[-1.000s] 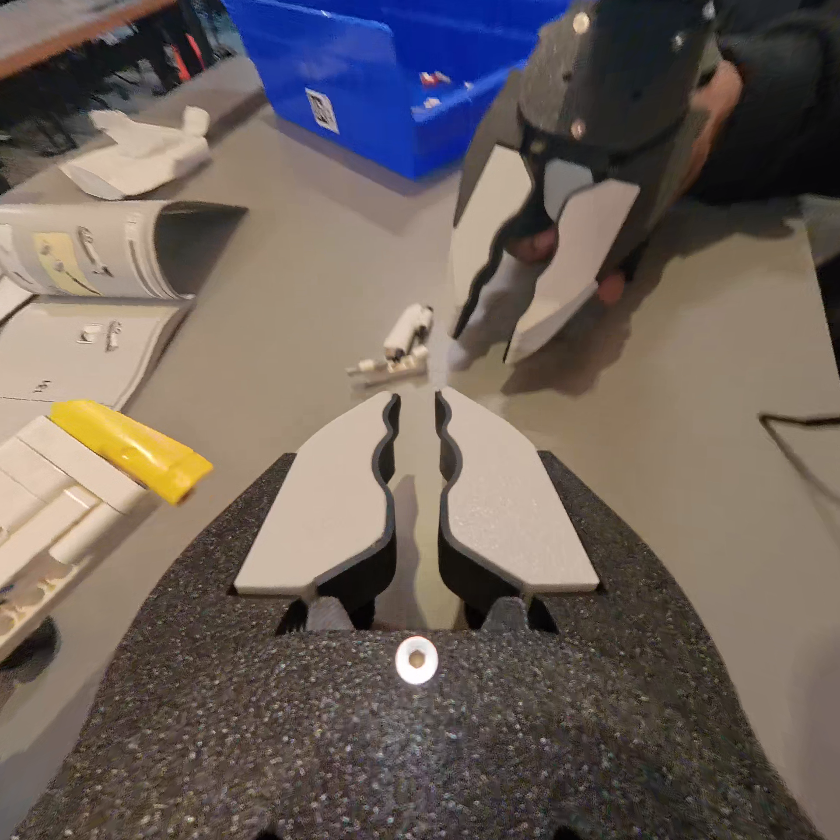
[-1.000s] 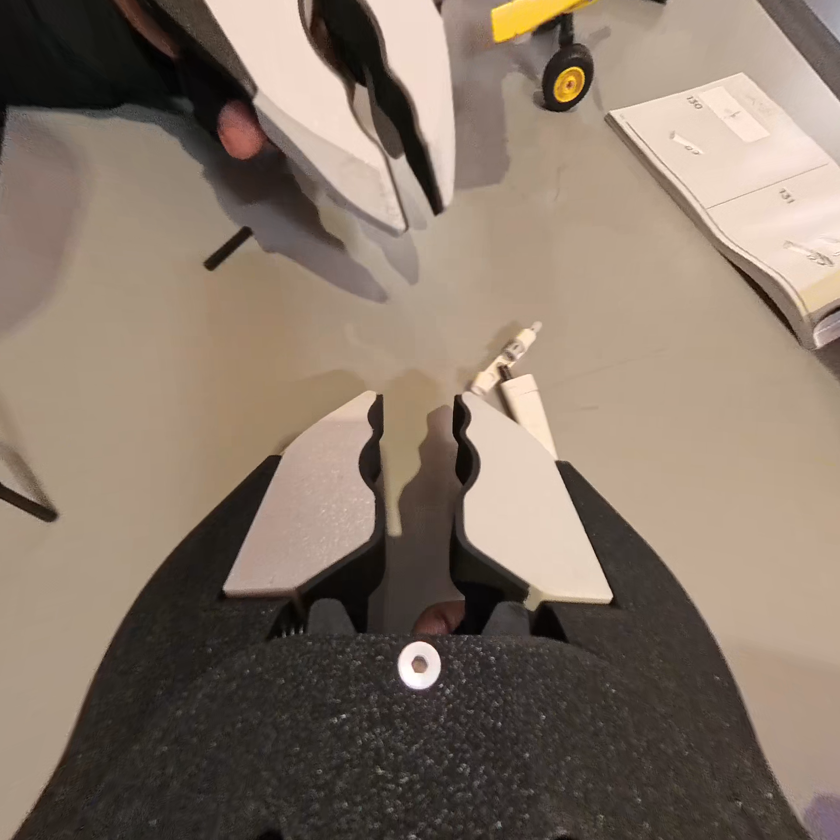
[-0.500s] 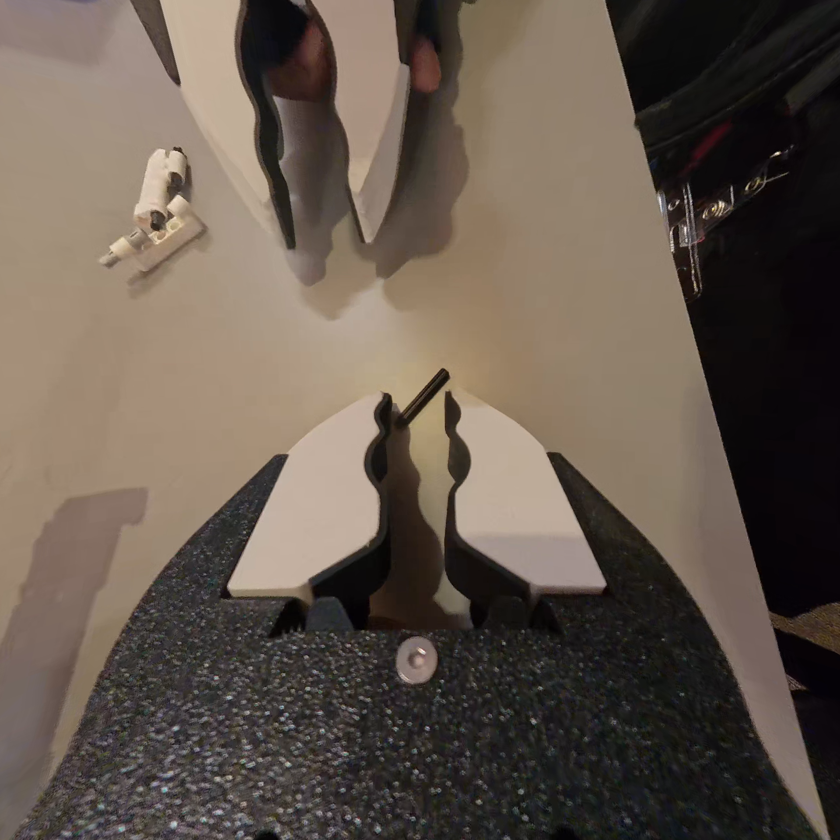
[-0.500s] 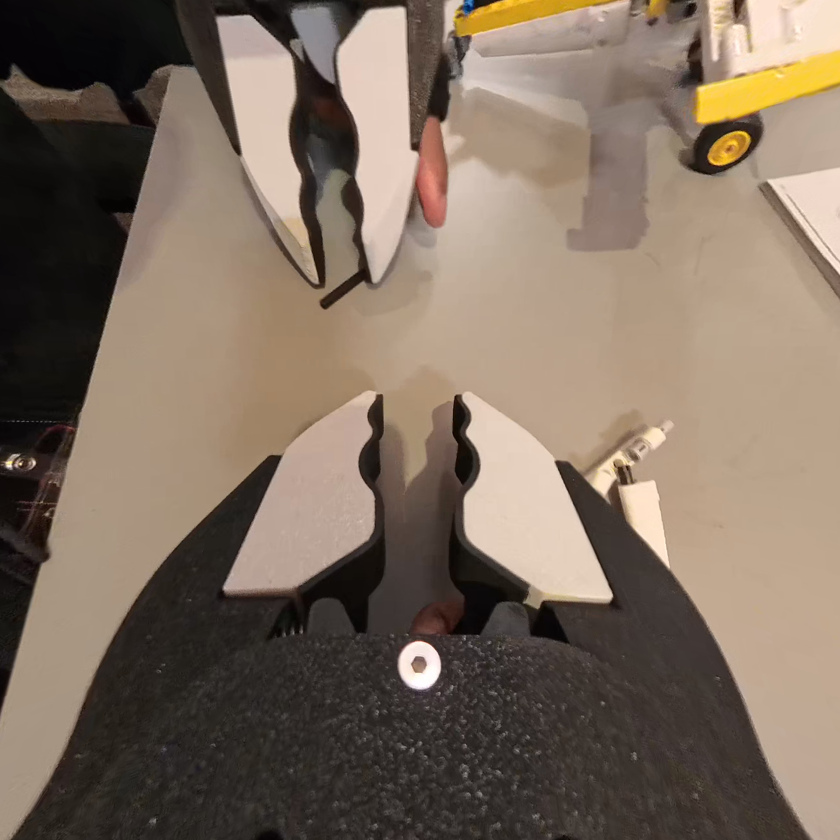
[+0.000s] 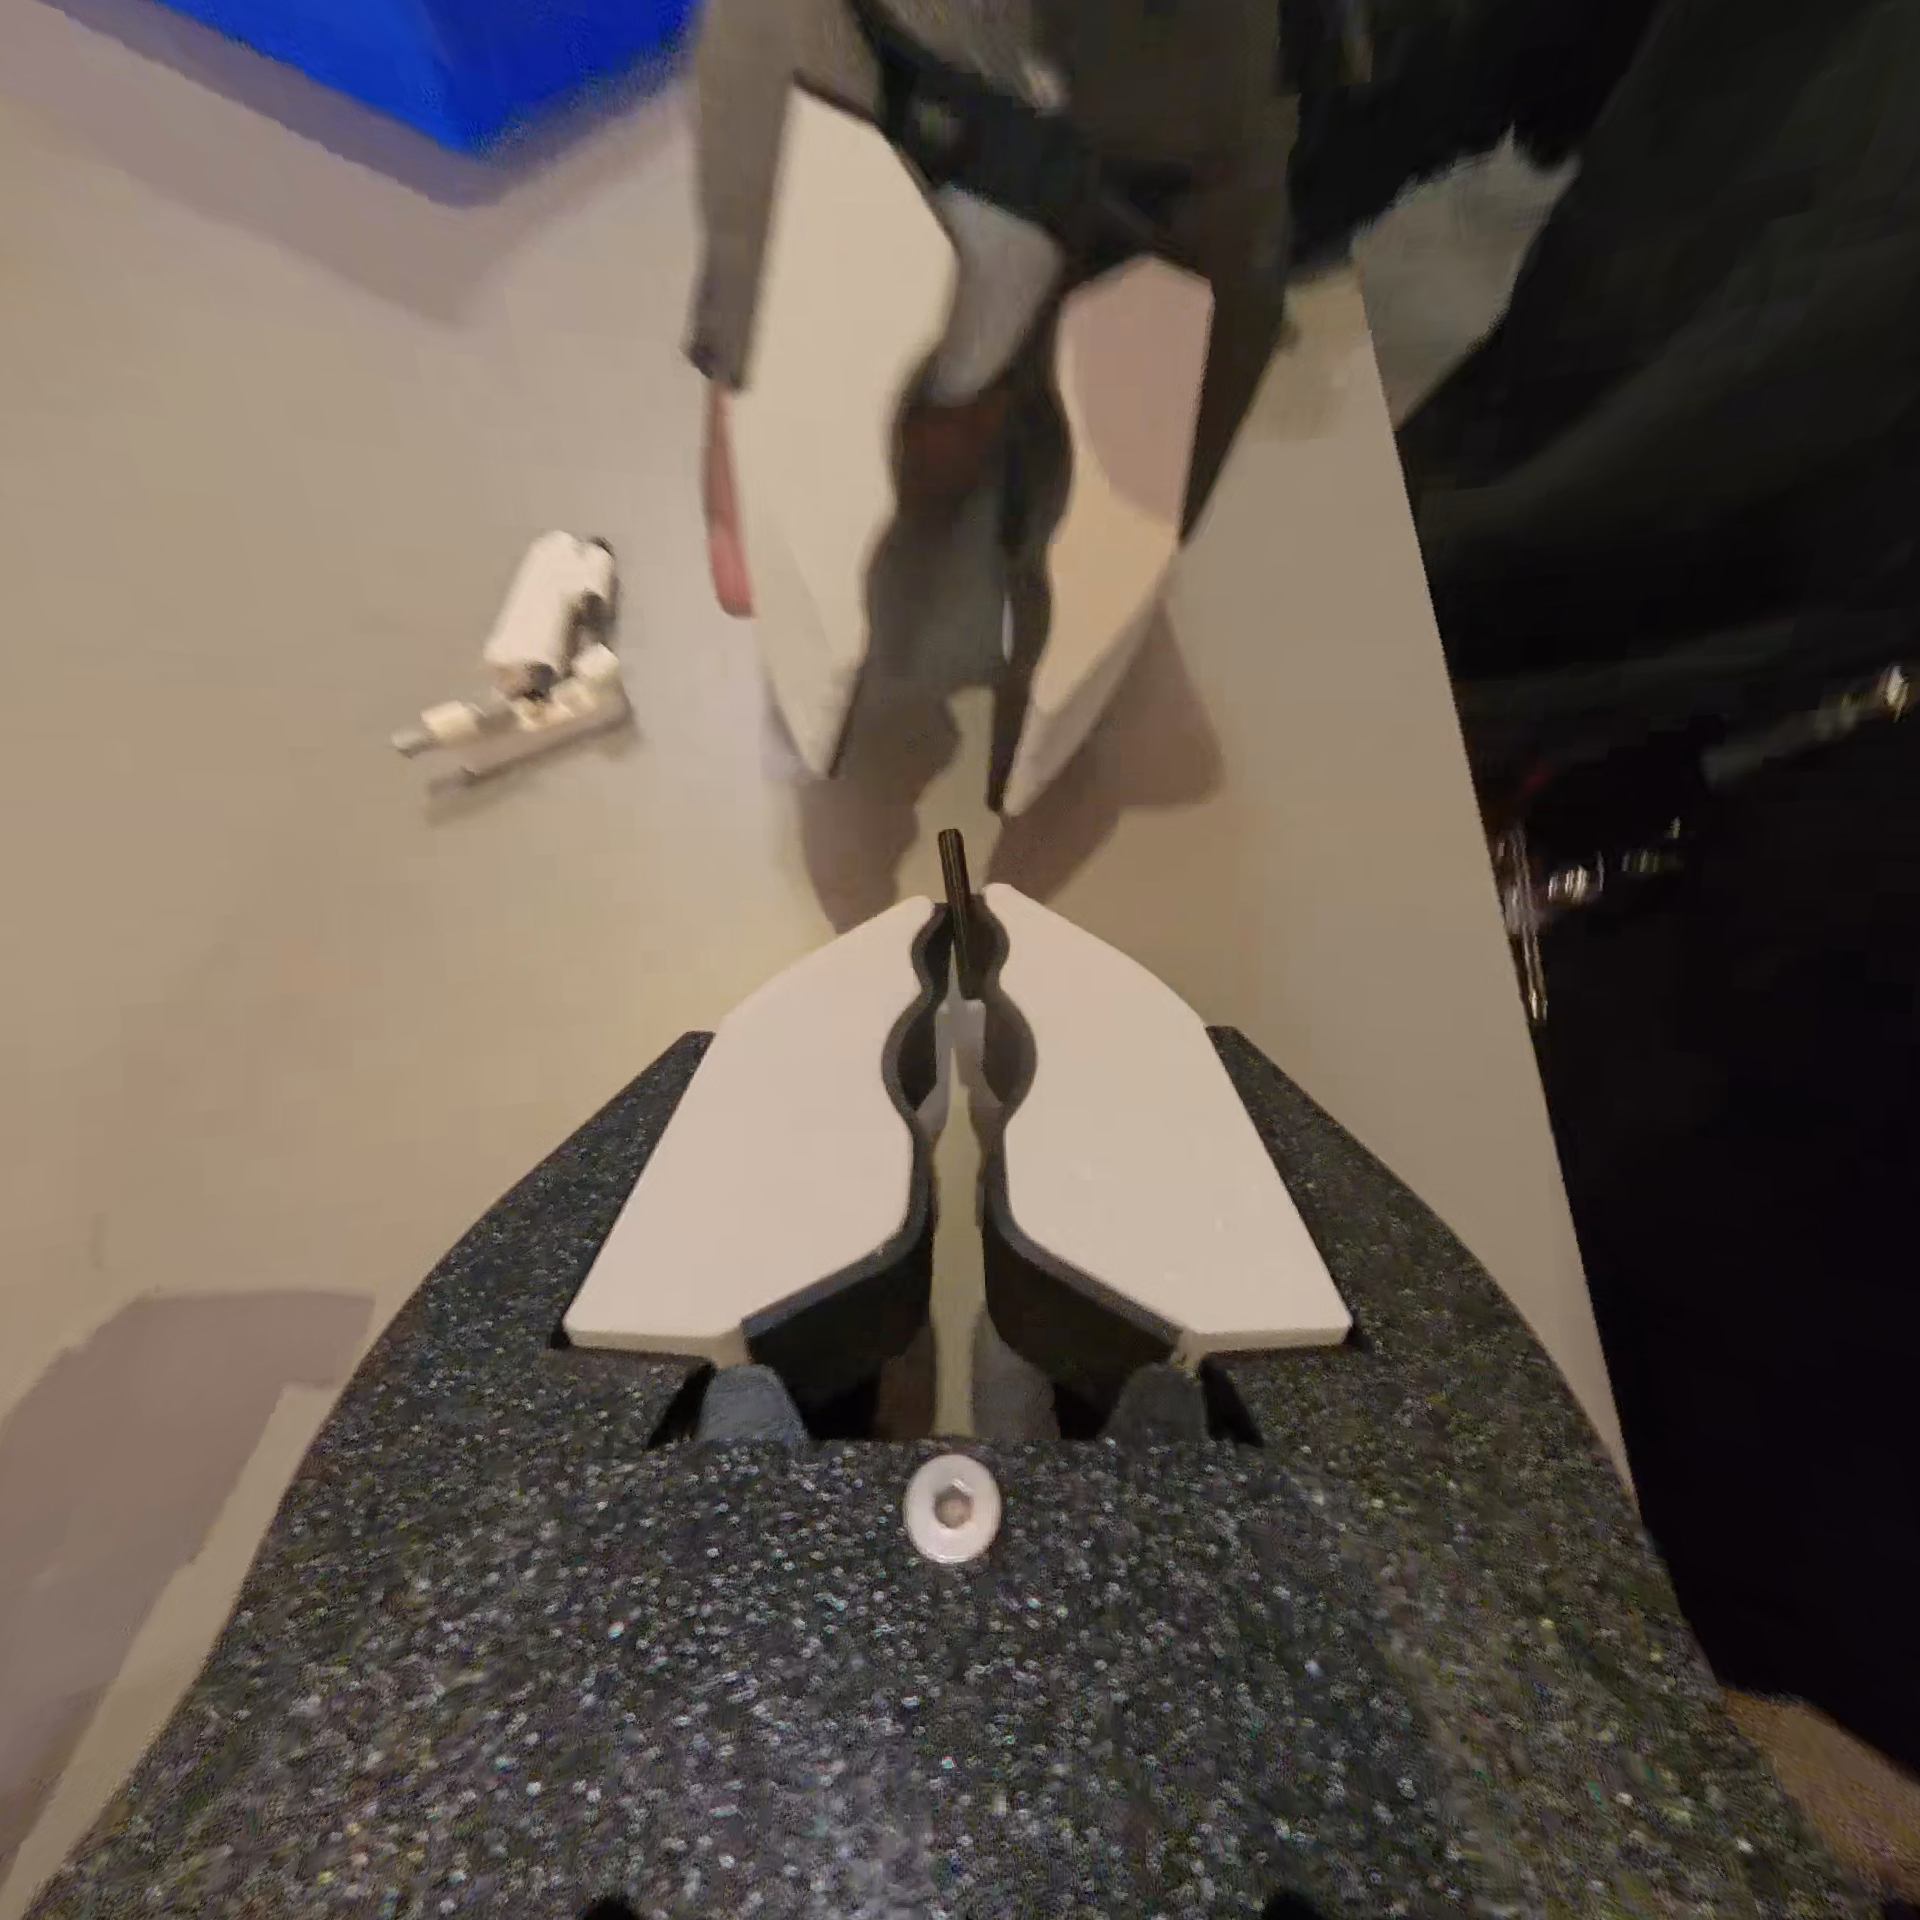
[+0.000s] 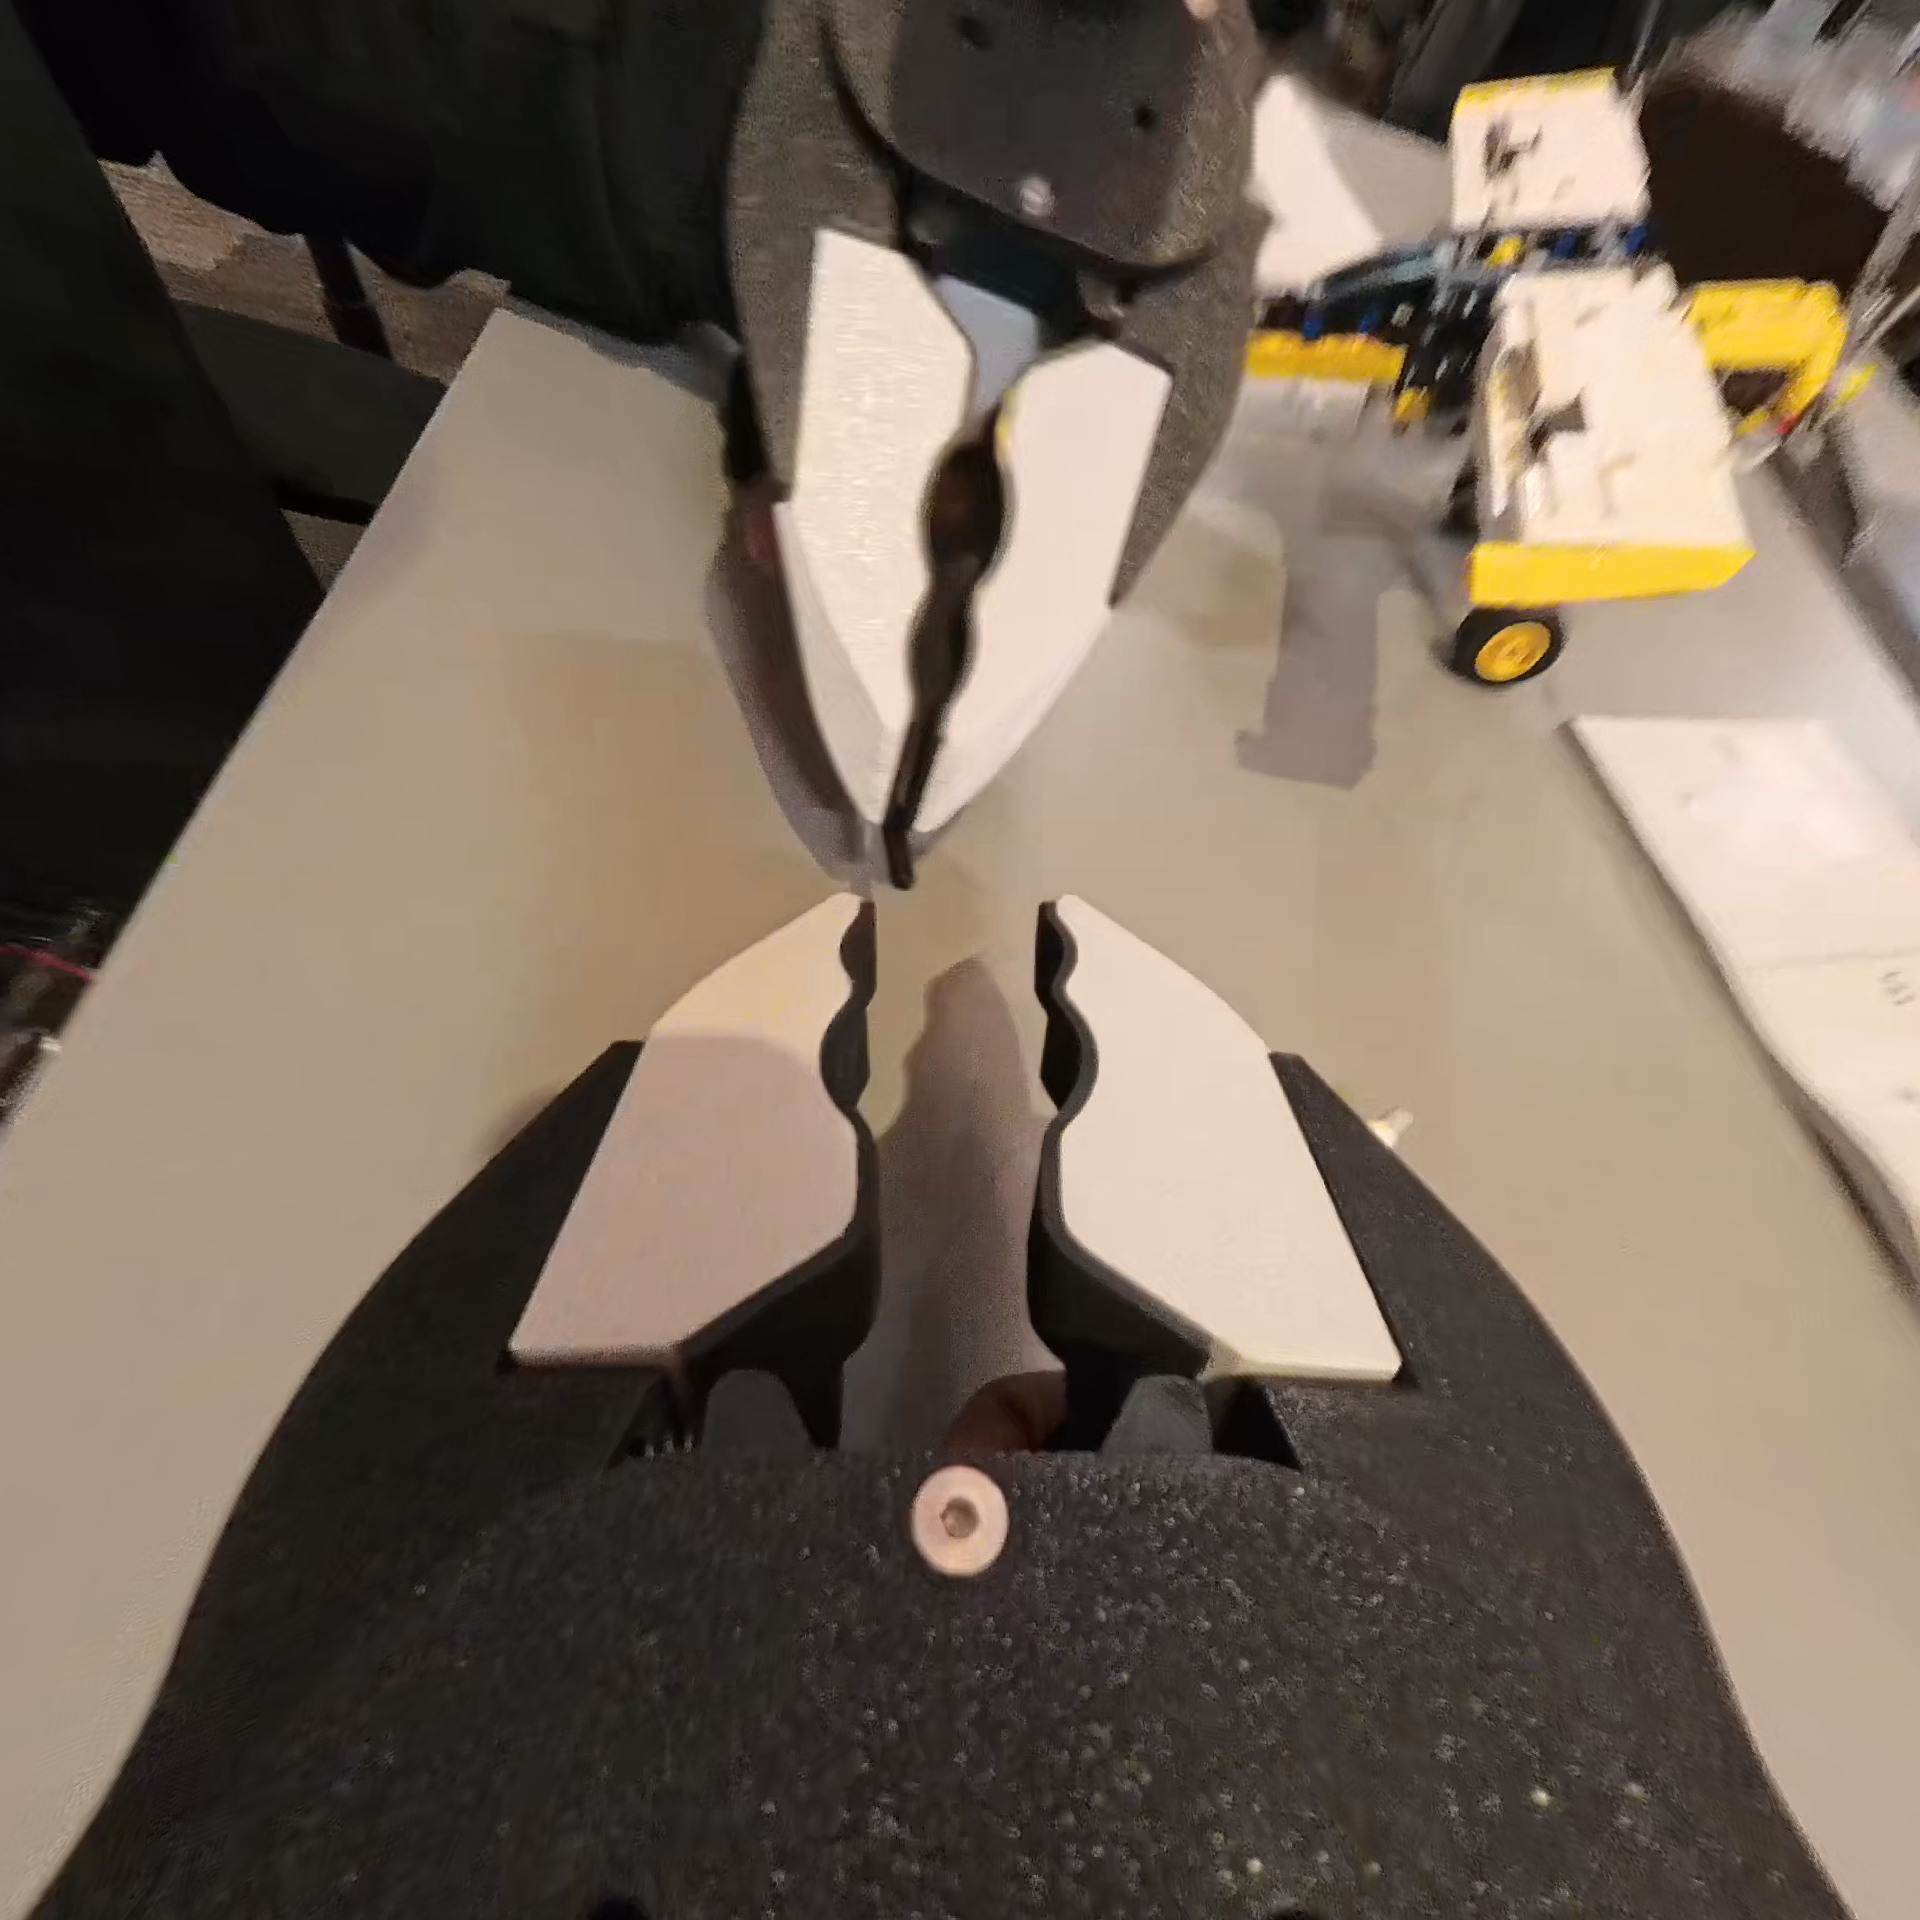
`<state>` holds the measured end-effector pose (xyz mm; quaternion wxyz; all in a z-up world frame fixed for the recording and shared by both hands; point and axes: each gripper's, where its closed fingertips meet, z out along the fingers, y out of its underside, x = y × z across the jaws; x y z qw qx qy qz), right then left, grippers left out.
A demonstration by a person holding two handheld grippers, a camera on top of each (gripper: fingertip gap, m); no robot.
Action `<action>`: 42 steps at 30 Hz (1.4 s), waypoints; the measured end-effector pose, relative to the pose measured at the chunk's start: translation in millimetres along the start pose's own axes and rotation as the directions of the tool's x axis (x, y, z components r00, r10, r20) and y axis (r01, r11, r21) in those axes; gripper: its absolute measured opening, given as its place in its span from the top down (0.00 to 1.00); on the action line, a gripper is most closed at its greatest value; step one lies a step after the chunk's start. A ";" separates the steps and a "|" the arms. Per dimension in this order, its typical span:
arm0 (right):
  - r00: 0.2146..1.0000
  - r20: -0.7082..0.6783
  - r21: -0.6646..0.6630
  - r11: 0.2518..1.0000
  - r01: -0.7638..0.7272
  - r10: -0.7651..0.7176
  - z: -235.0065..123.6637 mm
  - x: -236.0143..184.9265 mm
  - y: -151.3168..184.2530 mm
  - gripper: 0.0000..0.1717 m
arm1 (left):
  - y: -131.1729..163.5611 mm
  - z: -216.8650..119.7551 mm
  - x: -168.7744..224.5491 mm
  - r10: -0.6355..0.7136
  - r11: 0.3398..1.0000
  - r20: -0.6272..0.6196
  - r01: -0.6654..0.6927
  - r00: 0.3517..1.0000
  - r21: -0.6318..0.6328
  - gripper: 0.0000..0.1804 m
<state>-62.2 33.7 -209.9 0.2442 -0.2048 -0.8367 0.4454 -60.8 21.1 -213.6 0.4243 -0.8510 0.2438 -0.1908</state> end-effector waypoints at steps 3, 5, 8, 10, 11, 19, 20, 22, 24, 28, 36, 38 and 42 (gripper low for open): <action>0.989 -0.098 0.069 0.990 0.119 -0.112 -12.8 13.9 -1.5 0.83 | -27.8 2.4 -15.2 -0.097 0.992 0.000 0.096 0.995 0.076 0.98; 0.978 -0.153 0.106 0.982 0.158 -0.141 -26.3 24.7 1.4 0.83 | -47.3 7.4 -22.0 -0.137 0.984 -0.009 0.137 0.991 0.112 0.98; 0.969 -0.199 0.154 0.972 0.178 -0.146 -49.7 40.2 8.9 0.83 | -68.6 20.9 -32.5 -0.169 0.976 -0.023 0.171 0.985 0.136 0.98; 0.956 -0.222 0.164 0.959 0.230 -0.191 -64.6 47.0 15.1 0.83 | -74.0 33.1 -42.8 -0.160 0.977 0.000 0.159 0.987 0.141 0.98; 0.948 -0.232 0.148 0.955 0.256 -0.219 -69.9 49.7 20.8 0.83 | -74.3 38.7 -47.7 -0.154 0.979 0.018 0.150 0.988 0.141 0.98; 0.938 -0.198 0.102 0.946 0.307 -0.283 -67.7 48.3 34.8 0.86 | -60.4 58.6 -48.7 -0.173 0.979 -0.014 0.173 0.985 0.107 0.98; 0.939 -0.192 0.106 0.945 0.310 -0.287 -65.8 47.7 33.5 0.87 | -58.7 58.4 -48.3 -0.177 0.978 -0.023 0.178 0.984 0.107 0.98; 0.940 -0.179 0.115 0.943 0.314 -0.291 -63.4 46.3 31.5 0.88 | -57.1 56.6 -47.0 -0.194 0.974 -0.046 0.198 0.980 0.113 0.98; 0.941 -0.167 0.117 0.941 0.316 -0.295 -61.6 45.2 30.8 0.90 | -57.4 54.4 -44.1 -0.211 0.968 -0.078 0.219 0.974 0.124 0.98; 0.941 -0.140 0.121 0.938 0.326 -0.309 -58.1 40.7 29.5 0.92 | -55.0 52.9 -40.7 -0.228 0.963 -0.108 0.241 0.968 0.125 0.98; 0.933 -0.117 0.108 0.930 0.352 -0.340 -54.6 33.6 30.4 0.96 | -57.5 53.5 -34.0 -0.262 0.949 -0.166 0.285 0.951 0.135 0.98; 0.935 -0.116 0.103 0.932 0.347 -0.335 -54.8 33.6 31.1 0.97 | -57.9 53.2 -34.7 -0.266 0.946 -0.167 0.290 0.949 0.142 0.98; 0.958 -0.107 0.103 0.955 0.278 -0.267 -57.1 36.5 30.3 0.98 | -64.7 49.2 -39.4 -0.234 0.943 -0.137 0.259 0.963 0.209 0.98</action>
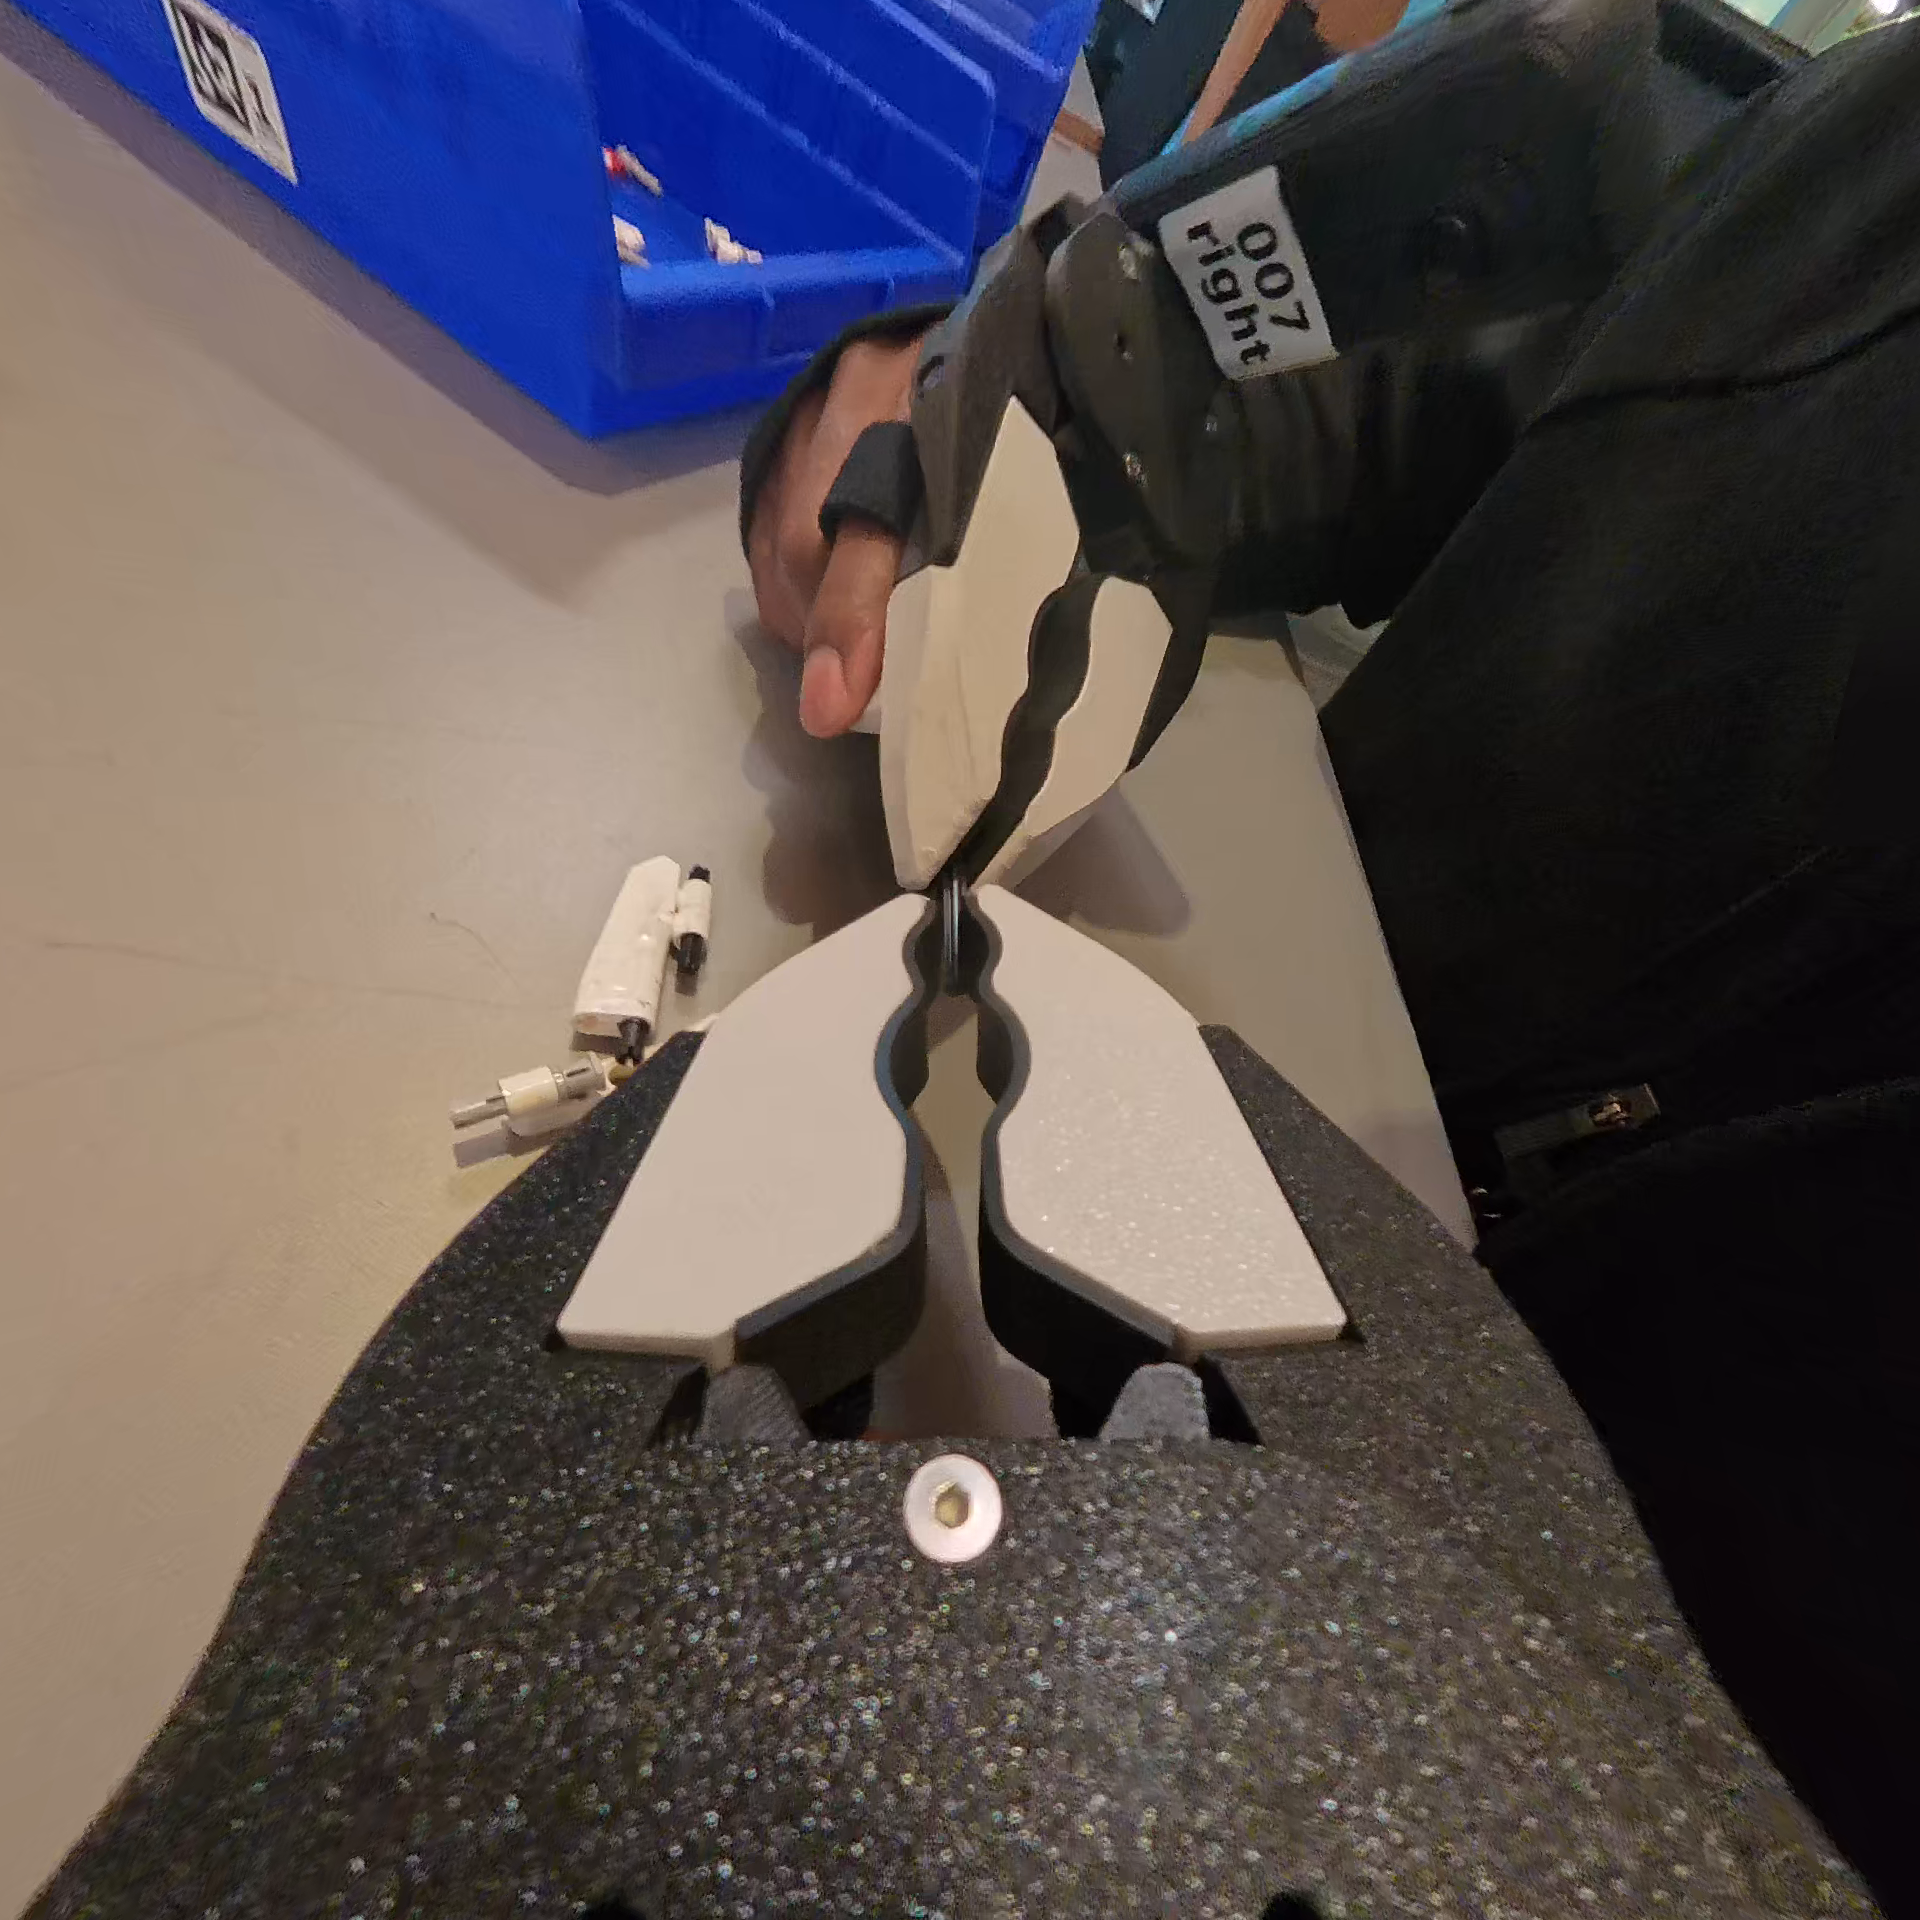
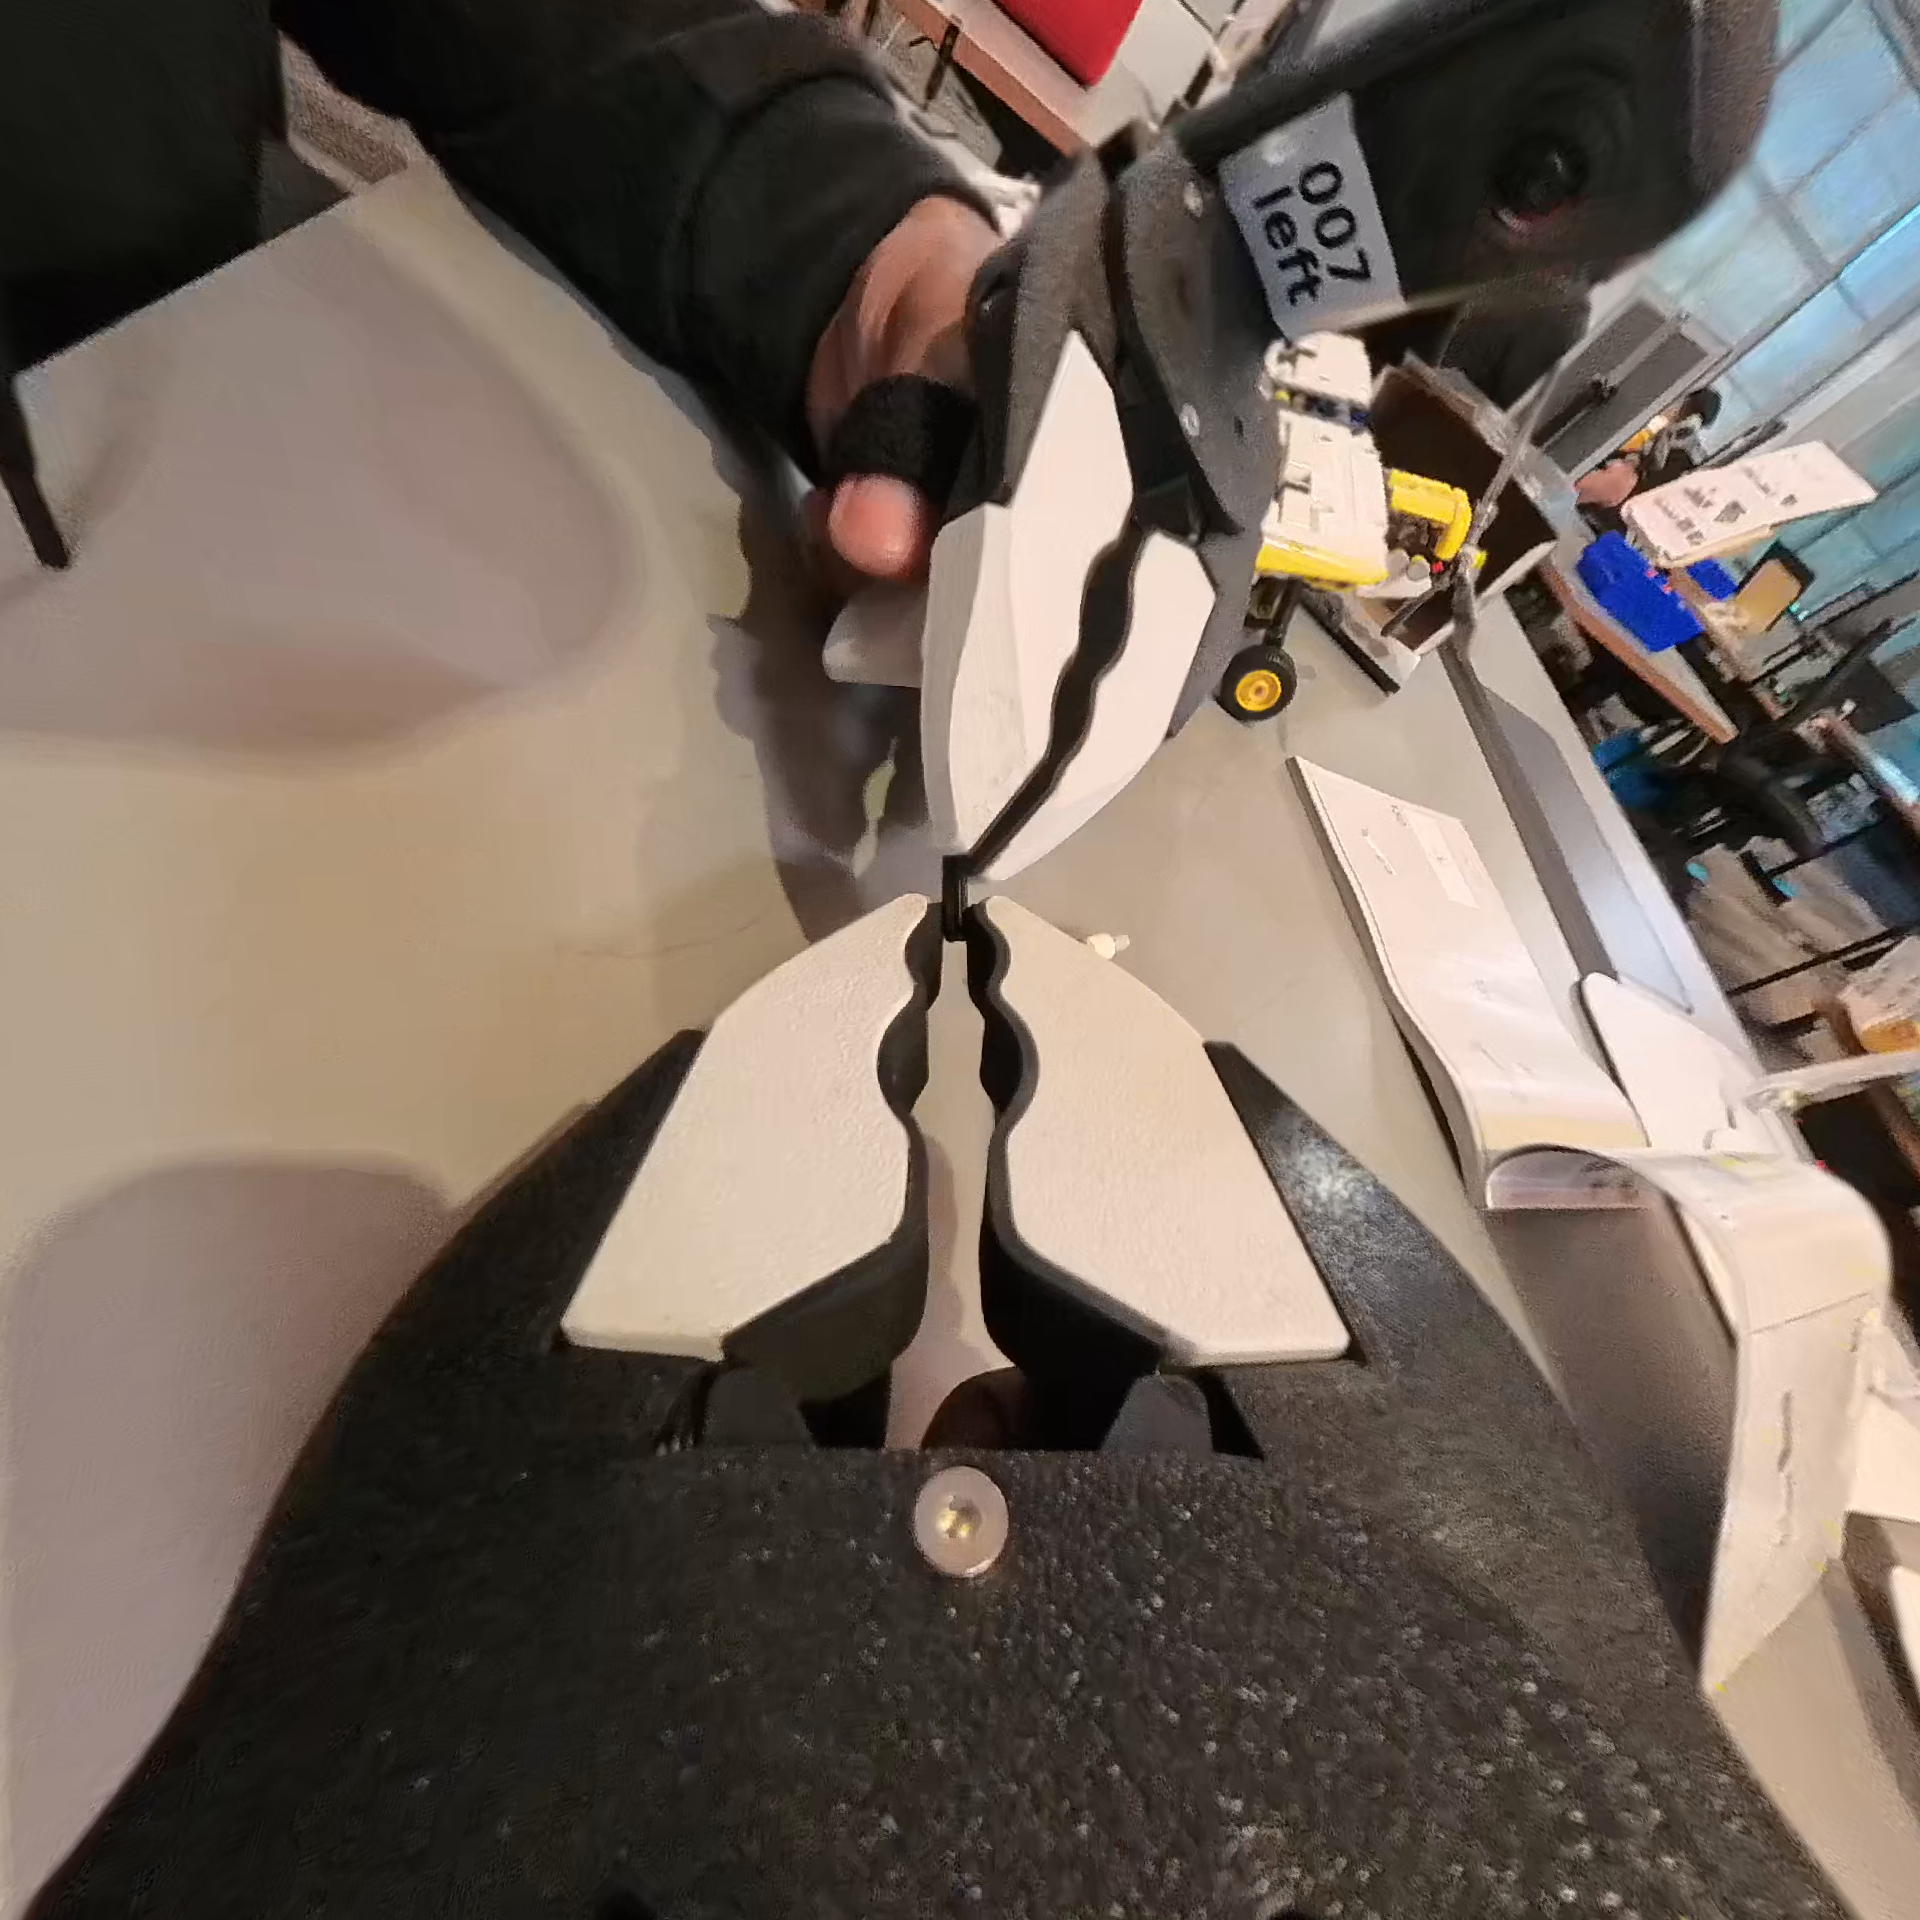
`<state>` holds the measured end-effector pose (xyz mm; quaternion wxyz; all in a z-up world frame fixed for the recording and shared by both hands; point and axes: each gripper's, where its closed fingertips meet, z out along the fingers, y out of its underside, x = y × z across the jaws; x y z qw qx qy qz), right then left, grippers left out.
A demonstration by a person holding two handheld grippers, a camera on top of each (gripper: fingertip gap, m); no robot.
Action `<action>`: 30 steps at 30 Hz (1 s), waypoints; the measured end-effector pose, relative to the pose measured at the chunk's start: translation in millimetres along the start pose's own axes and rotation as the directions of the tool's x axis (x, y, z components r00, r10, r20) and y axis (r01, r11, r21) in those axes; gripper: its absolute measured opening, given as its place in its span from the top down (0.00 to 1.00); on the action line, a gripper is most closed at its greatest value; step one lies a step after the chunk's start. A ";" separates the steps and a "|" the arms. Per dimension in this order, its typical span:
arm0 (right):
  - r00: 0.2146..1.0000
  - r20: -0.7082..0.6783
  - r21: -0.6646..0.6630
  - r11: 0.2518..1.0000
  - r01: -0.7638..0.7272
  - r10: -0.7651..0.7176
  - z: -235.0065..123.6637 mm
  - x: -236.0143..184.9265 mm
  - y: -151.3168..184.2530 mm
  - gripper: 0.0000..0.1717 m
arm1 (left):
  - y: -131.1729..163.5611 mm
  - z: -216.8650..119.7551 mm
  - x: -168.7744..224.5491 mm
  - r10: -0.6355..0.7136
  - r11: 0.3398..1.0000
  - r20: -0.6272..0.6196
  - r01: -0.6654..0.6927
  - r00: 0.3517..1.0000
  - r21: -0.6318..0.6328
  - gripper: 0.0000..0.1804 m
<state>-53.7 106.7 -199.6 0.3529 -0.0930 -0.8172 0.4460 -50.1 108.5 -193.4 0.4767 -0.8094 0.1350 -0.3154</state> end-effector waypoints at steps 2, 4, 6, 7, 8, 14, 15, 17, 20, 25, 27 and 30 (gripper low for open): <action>0.997 0.003 0.000 0.997 -0.079 0.079 -1.9 4.2 -0.4 0.98 | -6.1 -2.6 -1.1 0.049 0.998 0.027 -0.050 0.998 0.044 0.96; 0.987 0.005 0.002 0.987 -0.162 0.162 -3.5 8.9 -0.8 0.98 | -11.6 -5.0 -0.9 0.092 0.992 0.050 -0.096 0.994 0.084 0.94; 0.973 0.014 0.025 0.973 -0.230 0.229 -5.4 12.3 -3.9 0.98 | -16.8 -6.1 1.3 0.107 0.986 0.053 -0.112 0.993 0.119 0.93; 0.966 0.017 0.036 0.965 -0.259 0.259 -6.0 14.0 -5.5 0.98 | -19.5 -6.2 1.0 0.100 0.985 0.058 -0.107 0.993 0.137 0.93; 0.959 0.017 0.049 0.958 -0.283 0.282 -6.6 15.8 -7.0 0.98 | -21.9 -6.4 1.0 0.088 0.983 0.058 -0.096 0.994 0.155 0.93; 0.941 -0.005 0.100 0.937 -0.335 0.337 -9.6 23.4 -11.9 0.98 | -29.8 -8.5 -5.1 0.005 0.974 0.072 -0.021 0.997 0.225 0.93; 0.940 -0.004 0.108 0.935 -0.338 0.341 -9.9 23.7 -13.1 0.98 | -29.8 -8.5 -5.0 0.003 0.974 0.070 -0.018 0.998 0.226 0.94; 0.941 -0.007 0.119 0.935 -0.335 0.338 -10.3 24.0 -14.4 0.98 | -28.7 -7.7 -5.0 -0.002 0.975 0.068 -0.013 0.998 0.220 0.94; 0.947 -0.021 0.128 0.940 -0.316 0.321 -10.5 24.9 -15.4 0.98 | -27.2 -5.9 -2.8 -0.013 0.978 0.049 0.002 0.999 0.210 0.94; 0.956 -0.031 0.135 0.949 -0.286 0.292 -10.7 24.0 -16.7 0.98 | -26.4 -4.7 -1.9 -0.039 0.978 0.030 0.032 0.999 0.205 0.95; 0.958 -0.037 0.136 0.951 -0.276 0.284 -10.9 24.3 -16.9 0.98 | -26.1 -4.4 -2.0 -0.047 0.978 0.027 0.041 0.999 0.203 0.95; 0.962 -0.048 0.135 0.956 -0.260 0.268 -11.1 24.6 -16.7 0.98 | -27.0 -4.8 -1.2 -0.063 0.976 0.014 0.059 0.998 0.211 0.96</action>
